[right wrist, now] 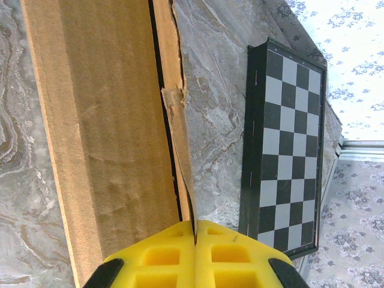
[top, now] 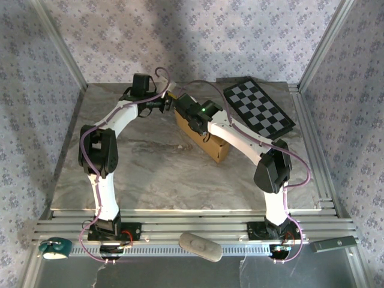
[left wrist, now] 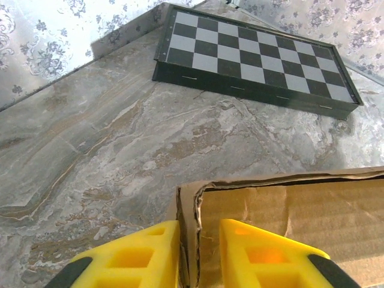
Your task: Fold the paper box
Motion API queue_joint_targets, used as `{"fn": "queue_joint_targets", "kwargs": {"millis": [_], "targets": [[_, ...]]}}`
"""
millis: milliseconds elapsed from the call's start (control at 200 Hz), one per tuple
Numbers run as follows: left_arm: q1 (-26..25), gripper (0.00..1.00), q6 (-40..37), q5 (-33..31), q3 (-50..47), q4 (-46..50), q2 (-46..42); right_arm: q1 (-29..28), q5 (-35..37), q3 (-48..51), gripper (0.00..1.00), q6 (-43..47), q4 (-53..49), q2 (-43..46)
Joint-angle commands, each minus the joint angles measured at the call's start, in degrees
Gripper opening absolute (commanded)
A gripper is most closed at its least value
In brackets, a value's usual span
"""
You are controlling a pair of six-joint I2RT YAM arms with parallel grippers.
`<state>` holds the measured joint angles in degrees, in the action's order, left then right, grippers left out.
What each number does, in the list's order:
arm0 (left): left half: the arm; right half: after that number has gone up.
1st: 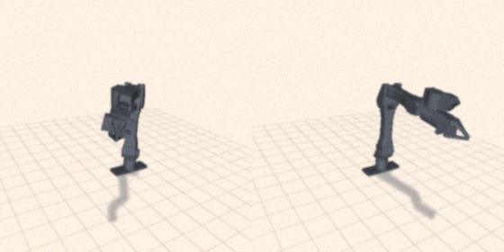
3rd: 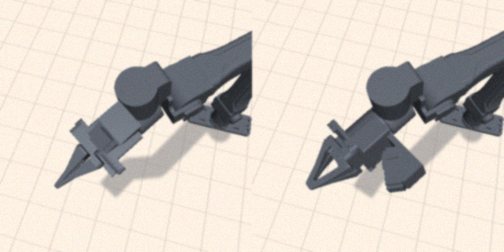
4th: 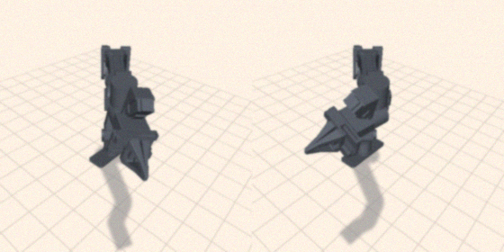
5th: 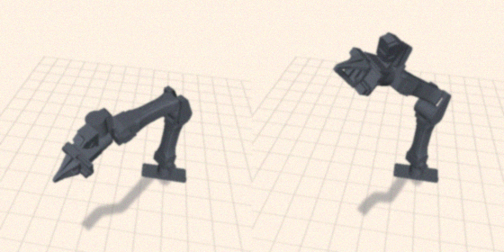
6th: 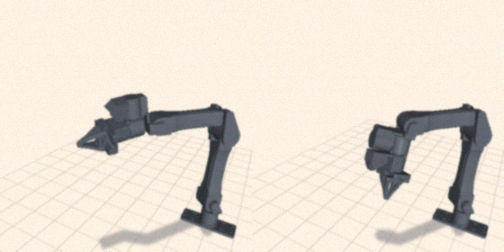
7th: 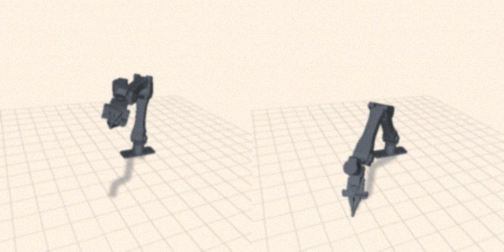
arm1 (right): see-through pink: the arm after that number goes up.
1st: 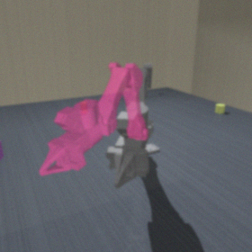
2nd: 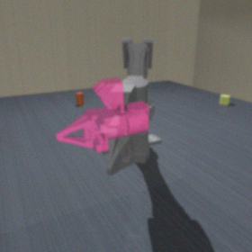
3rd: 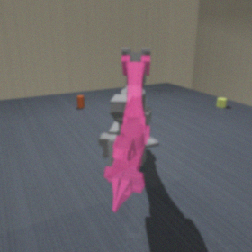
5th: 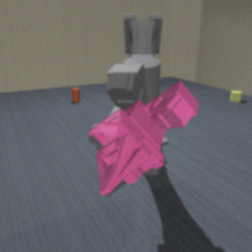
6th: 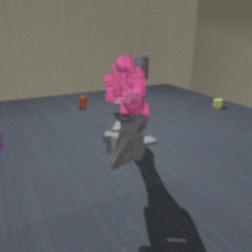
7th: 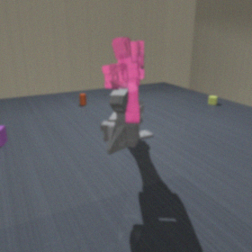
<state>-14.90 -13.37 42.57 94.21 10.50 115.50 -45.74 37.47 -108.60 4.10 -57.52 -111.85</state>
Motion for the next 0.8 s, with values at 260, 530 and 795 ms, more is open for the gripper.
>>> {"fn": "queue_joint_targets", "kwargs": {"millis": [260,530,795], "targets": [[2.2,0.25,-4.5,10.8,14.7,13.0,5.5,0.2,-3.9,0.3,0.00,-1.4,-2.2,-1.8],[1.8,0.33,-8.0,11.6,13.6,14.1,5.2,0.5,-3.9,0.5,0.00,-1.3,-2.3,-1.5],[2.7,0.30,-8.3,12.7,12.7,14.2,5.4,0.5,-3.9,0.3,0.00,-1.4,-2.2,-1.6]]}}
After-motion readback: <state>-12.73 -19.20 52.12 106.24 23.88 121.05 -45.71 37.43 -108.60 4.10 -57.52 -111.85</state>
